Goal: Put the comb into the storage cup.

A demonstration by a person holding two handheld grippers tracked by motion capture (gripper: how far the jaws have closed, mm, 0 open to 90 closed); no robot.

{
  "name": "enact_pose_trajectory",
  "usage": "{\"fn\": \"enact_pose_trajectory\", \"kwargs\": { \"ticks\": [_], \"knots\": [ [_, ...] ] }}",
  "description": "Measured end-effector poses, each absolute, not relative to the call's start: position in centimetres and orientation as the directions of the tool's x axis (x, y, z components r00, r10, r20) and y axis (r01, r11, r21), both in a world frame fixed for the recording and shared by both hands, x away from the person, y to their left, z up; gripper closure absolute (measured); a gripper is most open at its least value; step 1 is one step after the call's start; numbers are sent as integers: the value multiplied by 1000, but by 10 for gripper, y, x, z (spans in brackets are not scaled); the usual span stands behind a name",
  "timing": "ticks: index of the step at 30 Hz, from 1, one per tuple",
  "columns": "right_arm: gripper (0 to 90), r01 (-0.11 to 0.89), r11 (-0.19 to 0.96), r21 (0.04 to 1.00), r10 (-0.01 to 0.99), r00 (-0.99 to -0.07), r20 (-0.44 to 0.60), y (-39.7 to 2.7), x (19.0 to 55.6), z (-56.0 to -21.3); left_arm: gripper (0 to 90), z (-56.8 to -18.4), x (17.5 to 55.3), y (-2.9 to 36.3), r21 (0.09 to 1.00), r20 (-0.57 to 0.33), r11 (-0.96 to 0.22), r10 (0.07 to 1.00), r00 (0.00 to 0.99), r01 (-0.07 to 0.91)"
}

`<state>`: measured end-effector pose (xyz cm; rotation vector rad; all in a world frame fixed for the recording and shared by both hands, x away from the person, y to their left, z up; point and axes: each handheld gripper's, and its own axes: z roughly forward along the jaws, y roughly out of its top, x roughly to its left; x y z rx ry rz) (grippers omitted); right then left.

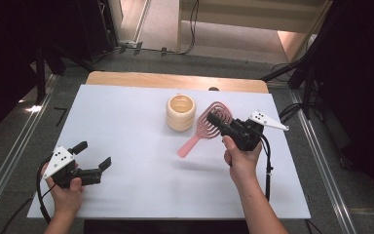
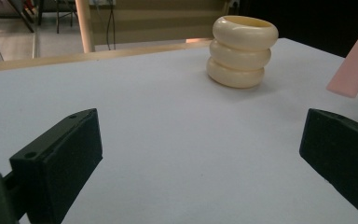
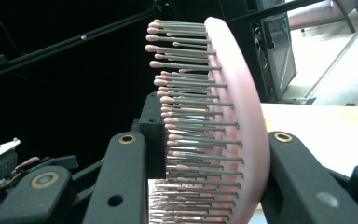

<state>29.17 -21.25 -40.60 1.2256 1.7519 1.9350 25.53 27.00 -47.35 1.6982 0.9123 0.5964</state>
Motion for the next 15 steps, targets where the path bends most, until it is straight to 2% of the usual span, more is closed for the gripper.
{"fn": "enact_pose_trajectory", "kwargs": {
  "ticks": [15],
  "knots": [
    [628, 304, -261, 916, 685, -610, 398, -229, 299, -395, 0, -479, 254, 274, 946, -41, -154, 815, 578, 284]
  ]
}}
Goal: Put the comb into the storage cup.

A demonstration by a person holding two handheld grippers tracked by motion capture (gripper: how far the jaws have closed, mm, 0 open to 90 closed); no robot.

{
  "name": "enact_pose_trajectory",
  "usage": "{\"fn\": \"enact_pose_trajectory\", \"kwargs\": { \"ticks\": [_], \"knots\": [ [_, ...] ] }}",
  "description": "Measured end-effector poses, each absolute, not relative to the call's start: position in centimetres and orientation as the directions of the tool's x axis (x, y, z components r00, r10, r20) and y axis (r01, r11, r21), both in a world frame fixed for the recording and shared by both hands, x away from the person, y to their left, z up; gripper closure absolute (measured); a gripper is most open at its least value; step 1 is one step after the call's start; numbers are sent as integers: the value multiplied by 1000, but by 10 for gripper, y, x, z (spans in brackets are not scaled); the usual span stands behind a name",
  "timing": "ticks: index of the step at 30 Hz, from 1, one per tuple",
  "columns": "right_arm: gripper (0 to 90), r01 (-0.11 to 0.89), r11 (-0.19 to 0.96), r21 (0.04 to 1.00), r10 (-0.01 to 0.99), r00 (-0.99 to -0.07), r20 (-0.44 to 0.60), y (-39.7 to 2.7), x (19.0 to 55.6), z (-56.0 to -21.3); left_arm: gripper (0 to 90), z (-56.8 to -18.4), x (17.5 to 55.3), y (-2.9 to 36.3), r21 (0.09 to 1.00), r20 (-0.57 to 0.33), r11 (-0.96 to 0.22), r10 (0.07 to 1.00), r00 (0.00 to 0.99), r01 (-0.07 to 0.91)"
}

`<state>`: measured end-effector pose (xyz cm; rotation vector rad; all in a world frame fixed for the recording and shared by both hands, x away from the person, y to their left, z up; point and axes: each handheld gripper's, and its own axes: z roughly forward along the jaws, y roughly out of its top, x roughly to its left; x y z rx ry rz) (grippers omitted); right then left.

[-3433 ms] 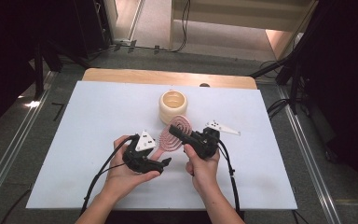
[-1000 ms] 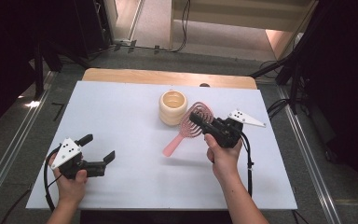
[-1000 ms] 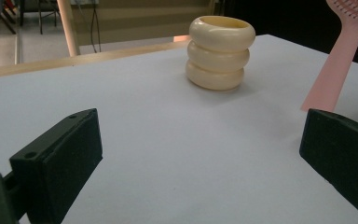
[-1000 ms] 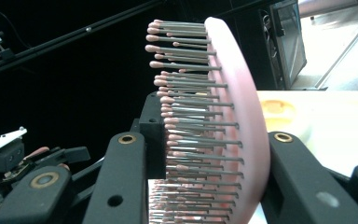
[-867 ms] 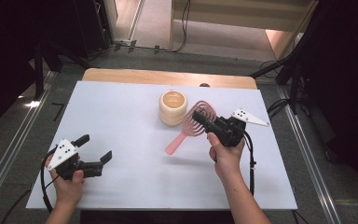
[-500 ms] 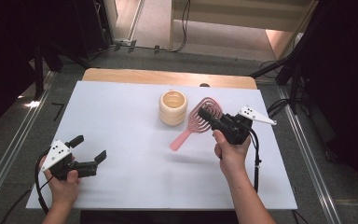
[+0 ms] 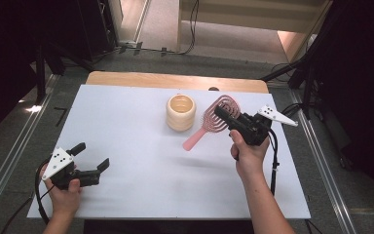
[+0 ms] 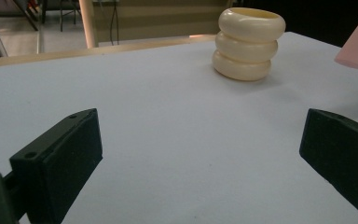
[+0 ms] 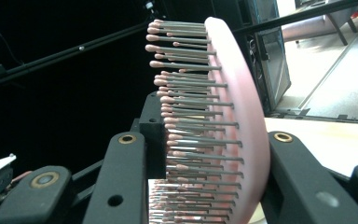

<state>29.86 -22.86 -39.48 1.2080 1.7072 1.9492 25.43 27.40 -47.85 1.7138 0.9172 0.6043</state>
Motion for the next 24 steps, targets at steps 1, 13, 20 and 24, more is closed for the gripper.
{"fn": "enact_pose_trajectory", "kwargs": {
  "ticks": [1, 13, 20, 24],
  "knots": [
    [628, 304, -261, 916, 685, -610, 398, -229, 299, -395, 0, -479, 254, 274, 946, -41, -154, 815, 578, 284],
    [629, 281, -284, 917, 700, -593, 399, -237, 305, -393, 0, -481, 254, 271, 946, -41, -154, 816, 576, 285],
    [628, 265, -316, 911, 695, -588, 413, -241, 309, -392, 0, -482, 254, 269, 943, -37, -162, 817, 576, 290],
    [629, 251, -322, 913, 699, -587, 408, -242, 312, -391, 0, -482, 253, 269, 943, -32, -168, 814, 580, 288]
  ]
}}
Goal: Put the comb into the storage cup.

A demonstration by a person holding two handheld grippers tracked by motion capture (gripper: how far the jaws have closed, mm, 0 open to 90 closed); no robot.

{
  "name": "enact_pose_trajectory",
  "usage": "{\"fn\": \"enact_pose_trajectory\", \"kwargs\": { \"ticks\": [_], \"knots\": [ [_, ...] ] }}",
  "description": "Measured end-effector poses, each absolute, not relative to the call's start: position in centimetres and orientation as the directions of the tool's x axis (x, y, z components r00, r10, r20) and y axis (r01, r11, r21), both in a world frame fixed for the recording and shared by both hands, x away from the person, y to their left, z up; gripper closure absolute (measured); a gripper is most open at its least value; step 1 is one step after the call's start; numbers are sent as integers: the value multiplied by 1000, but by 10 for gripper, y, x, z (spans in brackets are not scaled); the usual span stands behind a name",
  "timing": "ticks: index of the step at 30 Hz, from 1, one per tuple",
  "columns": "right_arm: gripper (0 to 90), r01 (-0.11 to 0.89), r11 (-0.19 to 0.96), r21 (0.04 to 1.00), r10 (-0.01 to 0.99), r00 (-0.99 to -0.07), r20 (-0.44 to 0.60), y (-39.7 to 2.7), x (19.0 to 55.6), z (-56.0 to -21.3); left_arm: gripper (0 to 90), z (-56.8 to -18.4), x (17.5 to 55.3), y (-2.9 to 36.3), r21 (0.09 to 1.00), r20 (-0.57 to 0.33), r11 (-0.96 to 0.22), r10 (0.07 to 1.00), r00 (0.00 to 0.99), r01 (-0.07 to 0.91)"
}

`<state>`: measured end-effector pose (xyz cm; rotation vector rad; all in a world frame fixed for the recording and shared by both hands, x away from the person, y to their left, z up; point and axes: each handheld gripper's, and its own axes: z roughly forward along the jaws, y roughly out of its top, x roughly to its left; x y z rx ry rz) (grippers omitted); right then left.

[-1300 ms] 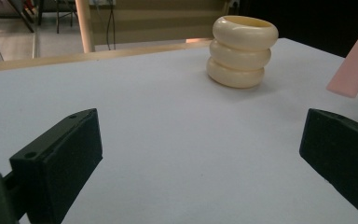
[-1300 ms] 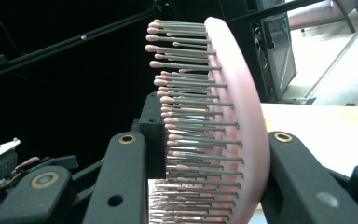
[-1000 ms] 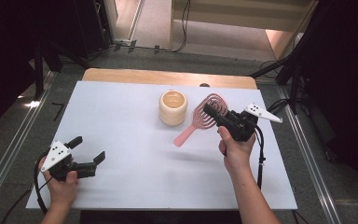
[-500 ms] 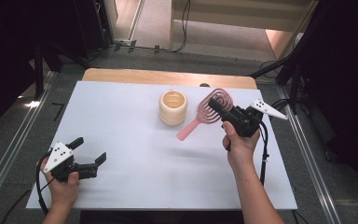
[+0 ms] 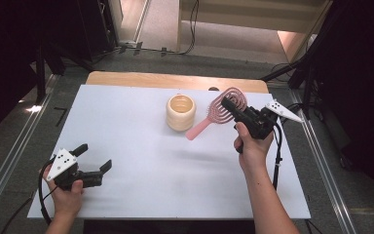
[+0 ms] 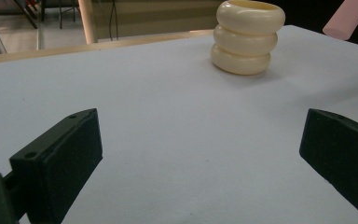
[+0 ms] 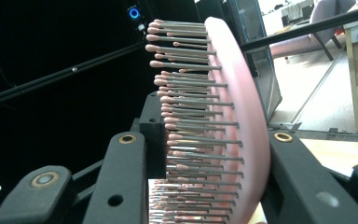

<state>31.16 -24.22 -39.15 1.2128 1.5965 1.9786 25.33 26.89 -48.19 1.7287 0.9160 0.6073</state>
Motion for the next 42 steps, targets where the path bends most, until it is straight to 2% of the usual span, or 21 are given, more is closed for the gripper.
{"fn": "enact_pose_trajectory", "kwargs": {
  "ticks": [42],
  "knots": [
    [628, 173, -391, 904, 692, -593, 413, -249, 341, -371, 0, -482, 253, 267, 941, -26, -179, 808, 588, 288]
  ]
}}
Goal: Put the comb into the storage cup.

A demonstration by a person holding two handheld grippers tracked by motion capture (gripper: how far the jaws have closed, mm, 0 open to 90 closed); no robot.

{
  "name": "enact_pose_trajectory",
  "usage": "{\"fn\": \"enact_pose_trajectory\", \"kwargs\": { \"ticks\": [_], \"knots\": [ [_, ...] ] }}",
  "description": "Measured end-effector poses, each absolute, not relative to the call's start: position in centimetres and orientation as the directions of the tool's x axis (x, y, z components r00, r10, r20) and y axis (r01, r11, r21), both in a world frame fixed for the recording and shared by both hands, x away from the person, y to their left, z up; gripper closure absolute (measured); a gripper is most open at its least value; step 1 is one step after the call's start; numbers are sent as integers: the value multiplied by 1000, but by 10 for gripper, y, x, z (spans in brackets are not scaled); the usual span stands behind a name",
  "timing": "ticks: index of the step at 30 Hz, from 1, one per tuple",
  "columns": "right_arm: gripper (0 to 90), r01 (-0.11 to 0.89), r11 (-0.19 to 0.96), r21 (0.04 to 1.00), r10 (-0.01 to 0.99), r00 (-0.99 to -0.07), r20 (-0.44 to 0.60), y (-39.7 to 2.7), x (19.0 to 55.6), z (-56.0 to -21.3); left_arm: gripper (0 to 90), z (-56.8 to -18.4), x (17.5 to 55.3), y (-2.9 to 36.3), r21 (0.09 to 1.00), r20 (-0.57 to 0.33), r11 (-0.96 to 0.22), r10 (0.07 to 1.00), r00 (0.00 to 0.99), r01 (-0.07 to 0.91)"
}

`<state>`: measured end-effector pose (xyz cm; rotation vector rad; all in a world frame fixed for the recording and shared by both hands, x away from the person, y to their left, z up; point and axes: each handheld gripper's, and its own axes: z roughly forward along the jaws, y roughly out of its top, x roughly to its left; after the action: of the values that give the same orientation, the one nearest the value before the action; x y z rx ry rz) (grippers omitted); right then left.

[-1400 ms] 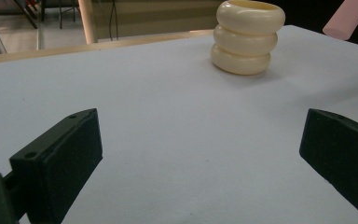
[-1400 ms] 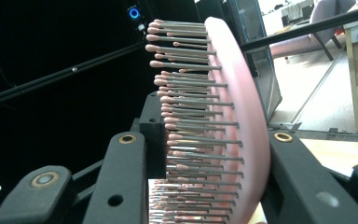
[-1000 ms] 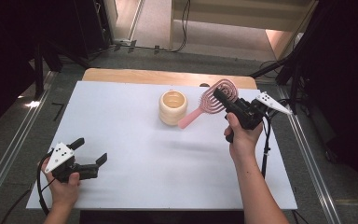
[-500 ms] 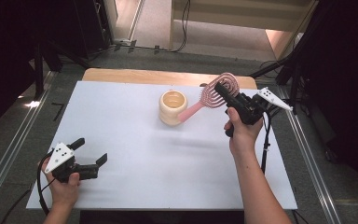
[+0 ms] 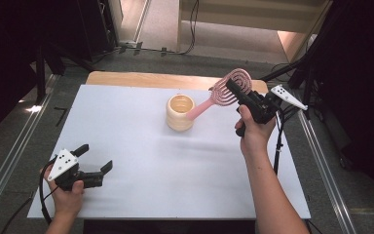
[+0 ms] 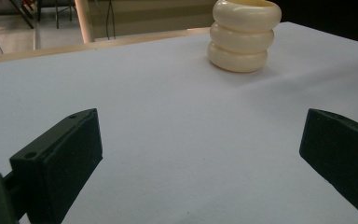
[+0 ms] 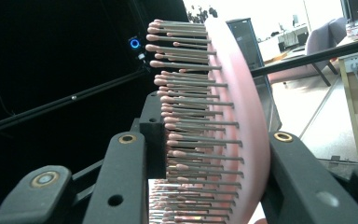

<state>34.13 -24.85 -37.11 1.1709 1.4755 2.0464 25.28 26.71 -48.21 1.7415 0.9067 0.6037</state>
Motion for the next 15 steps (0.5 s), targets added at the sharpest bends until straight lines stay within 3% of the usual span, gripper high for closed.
{"fn": "enact_pose_trajectory", "kwargs": {
  "ticks": [15],
  "knots": [
    [629, 139, -387, 912, 707, -590, 390, -240, 357, -366, 0, -482, 253, 268, 942, -29, -175, 808, 589, 286]
  ]
}}
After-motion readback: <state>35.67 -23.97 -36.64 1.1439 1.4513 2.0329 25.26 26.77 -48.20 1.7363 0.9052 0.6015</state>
